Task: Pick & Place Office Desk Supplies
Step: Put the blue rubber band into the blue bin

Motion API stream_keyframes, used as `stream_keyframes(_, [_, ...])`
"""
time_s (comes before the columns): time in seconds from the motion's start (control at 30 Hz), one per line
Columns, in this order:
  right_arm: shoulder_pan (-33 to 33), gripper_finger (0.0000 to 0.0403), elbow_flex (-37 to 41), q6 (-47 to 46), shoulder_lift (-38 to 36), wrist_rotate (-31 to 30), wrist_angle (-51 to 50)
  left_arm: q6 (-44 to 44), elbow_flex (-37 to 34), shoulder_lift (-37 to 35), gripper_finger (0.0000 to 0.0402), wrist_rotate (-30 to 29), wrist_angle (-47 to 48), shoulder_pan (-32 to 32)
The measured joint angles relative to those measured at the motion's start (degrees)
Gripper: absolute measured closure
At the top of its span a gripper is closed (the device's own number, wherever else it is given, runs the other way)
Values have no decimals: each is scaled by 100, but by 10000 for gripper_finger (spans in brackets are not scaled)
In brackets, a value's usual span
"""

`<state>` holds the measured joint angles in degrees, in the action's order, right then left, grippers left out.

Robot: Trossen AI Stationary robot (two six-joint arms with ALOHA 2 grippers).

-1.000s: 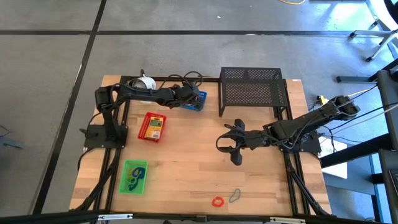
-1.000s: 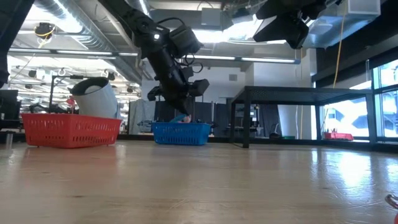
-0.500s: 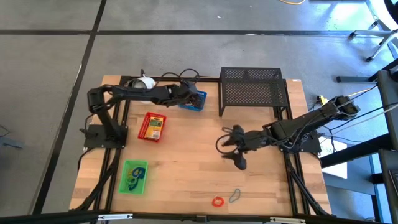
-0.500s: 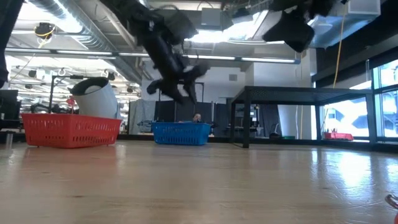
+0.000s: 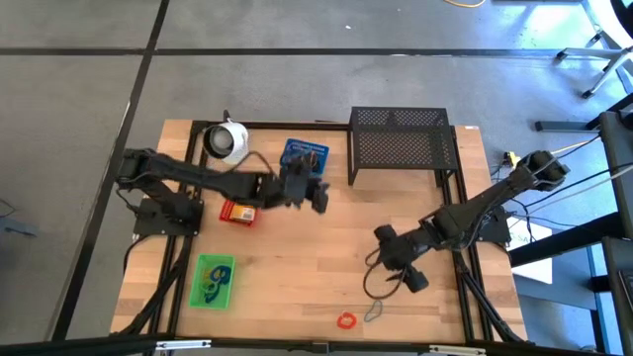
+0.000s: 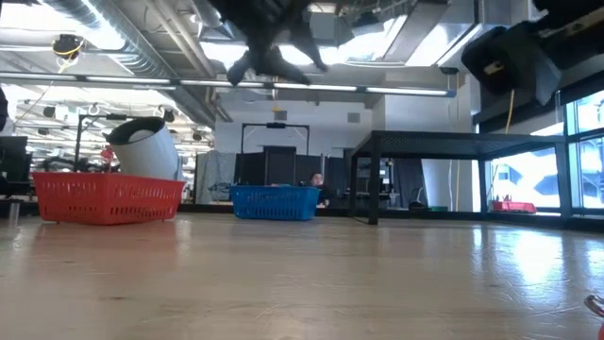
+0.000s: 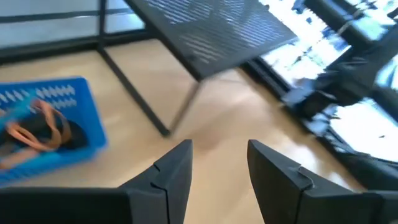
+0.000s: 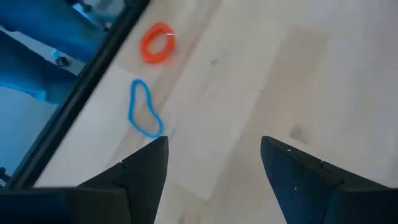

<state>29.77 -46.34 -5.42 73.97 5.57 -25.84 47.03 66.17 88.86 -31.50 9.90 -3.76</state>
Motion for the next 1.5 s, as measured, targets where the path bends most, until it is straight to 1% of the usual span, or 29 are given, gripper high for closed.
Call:
stream_keyframes(0.13, [308,144,157,120,371,179,574,588,0,40,254,-601,-96,-712])
stream_keyframes(0.23, [594,144,176,512,756,244,800,921,-2,46,254,-1259,-116,-1187])
stream_keyframes(0.33, [852,144,176,1008,1173,238,1126,1083,-2,46,254,-1940,-200,-1579])
stream_keyframes(0.4, [970,144,176,1231,1453,238,1399,1092,-2,46,255,-2250,-267,-1783])
stream_keyframes(0.53, [1080,144,176,1382,1937,131,1862,1241,-2,46,256,-2483,-247,-2038])
stream_keyframes(0.73, [1100,144,176,1435,2567,65,2739,1285,-2,46,256,-2590,-245,-2128])
stream_keyframes(0.87, [1100,144,163,1235,2808,52,2829,1315,-2,46,256,-2591,-242,-2110])
stream_keyframes(1.0, [1107,154,156,1232,2828,43,2782,1328,-2,46,256,-2591,-238,-2110])
stream_keyframes(1.1, [1113,180,156,1351,2822,-19,2772,1328,-2,46,256,-2592,-239,-2110])
stream_keyframes(1.2, [1118,220,156,1361,2823,-17,2739,1328,-2,46,256,-2591,-238,-2110])
stream_keyframes(1.5, [1181,381,161,1373,2833,12,2714,1328,-2,46,256,-2591,-237,-2110])
